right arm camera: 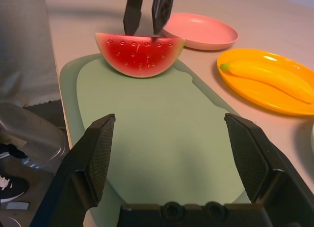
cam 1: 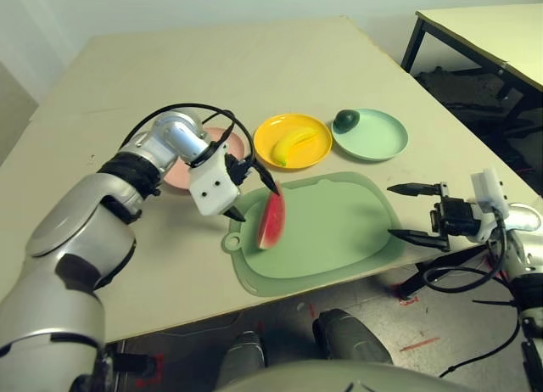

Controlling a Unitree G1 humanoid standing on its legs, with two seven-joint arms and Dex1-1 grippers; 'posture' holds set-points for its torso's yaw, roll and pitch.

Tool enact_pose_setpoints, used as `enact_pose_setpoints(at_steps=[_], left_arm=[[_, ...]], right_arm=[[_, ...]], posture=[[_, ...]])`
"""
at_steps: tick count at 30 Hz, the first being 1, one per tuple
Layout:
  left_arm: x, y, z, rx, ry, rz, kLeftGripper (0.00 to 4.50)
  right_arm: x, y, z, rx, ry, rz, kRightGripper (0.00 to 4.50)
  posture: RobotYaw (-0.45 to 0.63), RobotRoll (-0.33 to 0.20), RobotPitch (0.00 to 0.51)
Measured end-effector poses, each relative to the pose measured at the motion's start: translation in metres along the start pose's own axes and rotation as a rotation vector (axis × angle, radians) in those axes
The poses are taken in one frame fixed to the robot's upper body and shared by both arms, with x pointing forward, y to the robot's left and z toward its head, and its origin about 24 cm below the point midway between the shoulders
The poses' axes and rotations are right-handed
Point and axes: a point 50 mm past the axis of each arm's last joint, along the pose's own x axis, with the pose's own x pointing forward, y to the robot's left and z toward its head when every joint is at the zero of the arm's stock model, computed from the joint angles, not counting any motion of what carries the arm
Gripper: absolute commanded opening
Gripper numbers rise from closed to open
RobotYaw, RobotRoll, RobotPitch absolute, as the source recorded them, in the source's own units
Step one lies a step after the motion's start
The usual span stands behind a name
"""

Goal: Place the fruits into color-matched plates.

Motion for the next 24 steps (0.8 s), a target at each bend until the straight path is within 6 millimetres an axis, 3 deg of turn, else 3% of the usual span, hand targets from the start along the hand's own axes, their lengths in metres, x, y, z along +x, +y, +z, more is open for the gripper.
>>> enact_pose_setpoints(at_steps=[5,10,19,24], left_arm=[[0.012,0.002,0.001,0.022,-0.029,-0.012,4.5],[0.028,-0.011,0.001,0.017,-0.057,-0.073,4.5],[0.035,-0.012,-0.003,0.01,-0.019,-0.132,4.5],[0.037,-0.01,-0.008,-0.012,0.024,-0.107,3.27]], right_arm=[[0.001,0.0,0.002,-0.001,-0.001,0.006,4.47],[0.002,0.0,0.003,-0.004,-0.002,0.013,4.47],[0.01,0.007,0.011,-0.04,-0.006,0.065,4.47],[0.015,0.014,0.011,-0.035,-0.011,0.088,4.5]], posture=[[-0.31,0.0,0.012],[-0.31,0.0,0.014],[-0.32,0.0,0.014],[-0.33,0.0,0.009]])
